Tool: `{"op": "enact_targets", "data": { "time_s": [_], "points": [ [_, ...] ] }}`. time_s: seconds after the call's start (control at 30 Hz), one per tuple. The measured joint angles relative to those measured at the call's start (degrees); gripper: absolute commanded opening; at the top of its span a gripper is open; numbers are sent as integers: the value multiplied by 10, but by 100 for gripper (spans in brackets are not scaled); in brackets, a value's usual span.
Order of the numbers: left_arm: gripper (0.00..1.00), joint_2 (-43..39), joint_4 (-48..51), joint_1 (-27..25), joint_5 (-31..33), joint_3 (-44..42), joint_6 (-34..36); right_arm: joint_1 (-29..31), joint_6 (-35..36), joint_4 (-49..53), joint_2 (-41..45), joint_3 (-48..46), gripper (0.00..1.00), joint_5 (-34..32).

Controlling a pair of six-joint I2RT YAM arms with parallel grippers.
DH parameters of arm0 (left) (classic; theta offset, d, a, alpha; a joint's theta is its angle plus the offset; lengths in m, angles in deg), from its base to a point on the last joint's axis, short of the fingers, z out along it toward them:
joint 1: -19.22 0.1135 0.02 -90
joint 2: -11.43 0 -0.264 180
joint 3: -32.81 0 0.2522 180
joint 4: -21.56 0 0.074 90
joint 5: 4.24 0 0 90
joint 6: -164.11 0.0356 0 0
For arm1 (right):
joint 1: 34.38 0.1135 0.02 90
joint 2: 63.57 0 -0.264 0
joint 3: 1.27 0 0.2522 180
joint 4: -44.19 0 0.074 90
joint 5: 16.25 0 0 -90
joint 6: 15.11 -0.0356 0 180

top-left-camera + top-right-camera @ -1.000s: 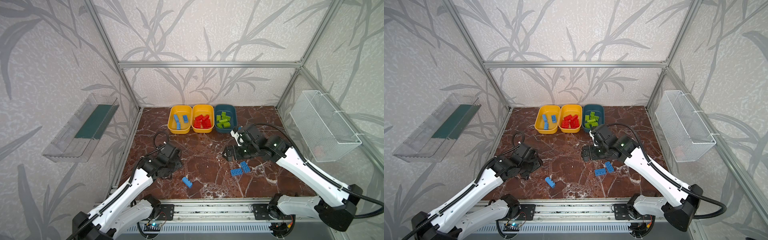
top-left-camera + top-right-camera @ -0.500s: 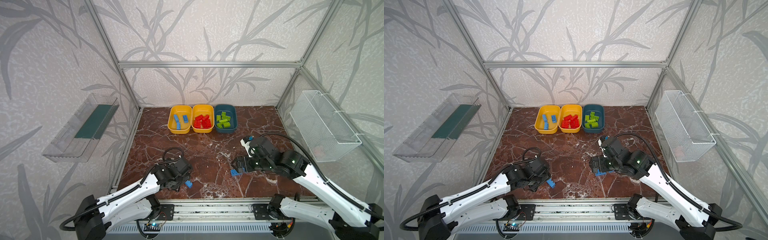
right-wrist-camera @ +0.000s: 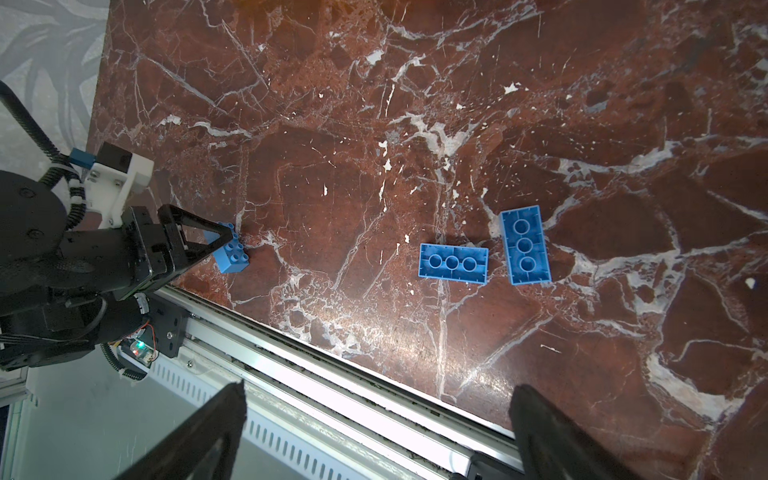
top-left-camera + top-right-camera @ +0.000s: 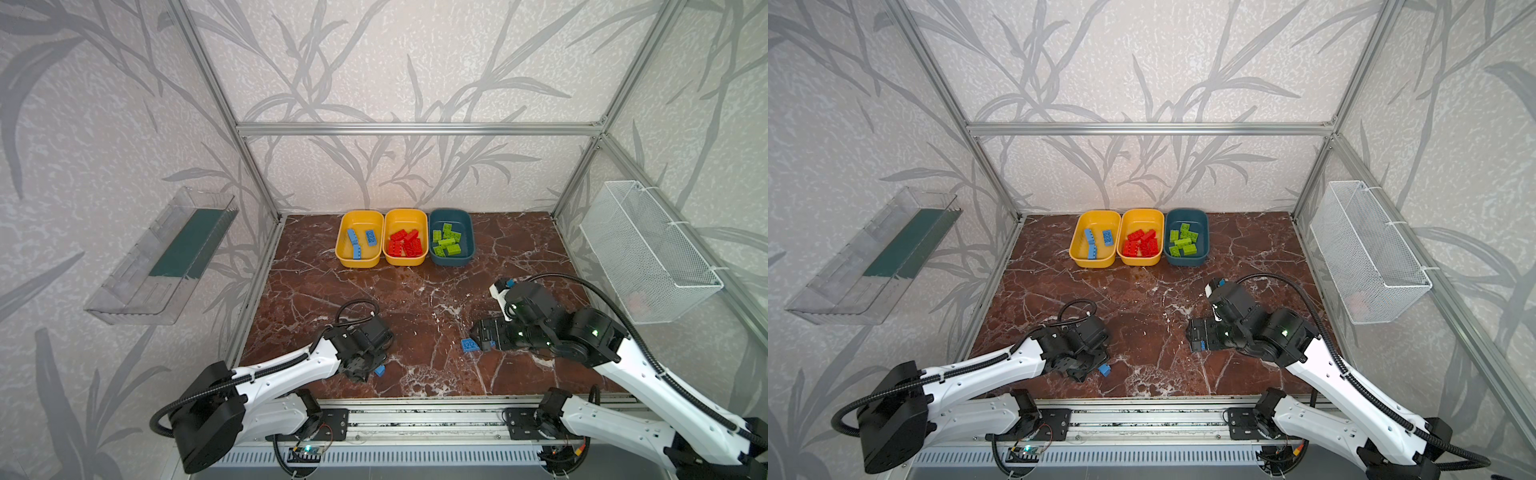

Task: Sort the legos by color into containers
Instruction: 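Grasp a loose blue brick with the left gripper while the right gripper approaches, then carry the blue brick with the left gripper into the first yellow bin and release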

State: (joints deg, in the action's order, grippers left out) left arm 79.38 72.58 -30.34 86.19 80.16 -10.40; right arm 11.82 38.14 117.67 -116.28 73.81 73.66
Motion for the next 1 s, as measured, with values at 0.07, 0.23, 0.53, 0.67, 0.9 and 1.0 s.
{"op": "enact_targets", "data": {
  "time_s": [0.07,0.23,0.53,0.67,0.9,1.0],
  "points": [
    [48,14,-2,0,-4,0,2,0,-3,0,0,-6,99,0],
    [27,55,11,0,-6,19,7,0,-6,2,0,-15,99,-5],
    [10,112,74,15,2,131,50,0,5,4,-10,-4,99,-20],
    [9,118,113,70,14,211,96,-2,17,2,-11,8,99,-23],
    [10,148,158,208,48,352,197,-27,32,-6,-22,25,99,-17],
    [10,198,167,257,54,438,249,-45,42,-16,-40,39,99,-10]
  ]
}}
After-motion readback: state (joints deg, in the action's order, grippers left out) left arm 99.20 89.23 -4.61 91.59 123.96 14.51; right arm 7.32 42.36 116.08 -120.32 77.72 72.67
